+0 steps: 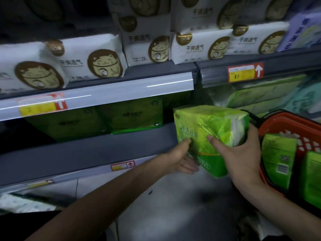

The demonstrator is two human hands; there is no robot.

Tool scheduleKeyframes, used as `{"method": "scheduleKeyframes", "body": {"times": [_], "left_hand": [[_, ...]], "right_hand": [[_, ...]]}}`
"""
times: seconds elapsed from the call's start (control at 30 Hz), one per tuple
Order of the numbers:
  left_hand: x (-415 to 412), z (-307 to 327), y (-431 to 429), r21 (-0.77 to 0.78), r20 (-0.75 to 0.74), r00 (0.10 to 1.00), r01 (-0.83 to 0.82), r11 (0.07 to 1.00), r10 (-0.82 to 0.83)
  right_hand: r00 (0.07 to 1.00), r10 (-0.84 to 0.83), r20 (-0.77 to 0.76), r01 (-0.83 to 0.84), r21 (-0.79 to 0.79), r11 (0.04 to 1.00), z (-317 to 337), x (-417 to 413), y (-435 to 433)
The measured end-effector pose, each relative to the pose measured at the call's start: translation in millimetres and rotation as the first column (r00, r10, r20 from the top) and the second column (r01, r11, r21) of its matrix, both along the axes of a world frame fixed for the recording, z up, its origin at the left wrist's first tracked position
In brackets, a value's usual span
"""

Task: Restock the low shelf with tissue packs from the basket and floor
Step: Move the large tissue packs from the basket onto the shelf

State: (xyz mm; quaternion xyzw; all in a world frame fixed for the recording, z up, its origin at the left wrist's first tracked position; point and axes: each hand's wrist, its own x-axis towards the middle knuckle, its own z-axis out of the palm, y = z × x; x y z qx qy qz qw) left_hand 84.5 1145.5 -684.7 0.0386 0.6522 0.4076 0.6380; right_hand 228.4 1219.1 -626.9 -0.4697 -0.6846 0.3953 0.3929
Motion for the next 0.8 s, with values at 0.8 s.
{"method": "scheduleKeyframes", "body": {"times": [0.8], "left_hand": [[-45,-39,67,0.181,-0.174,0.917,-0.329,0.927,0.360]], "right_hand": [[0.755,-0.126,0.644,0.054,0.130,0.990,-52,-78,21]]}}
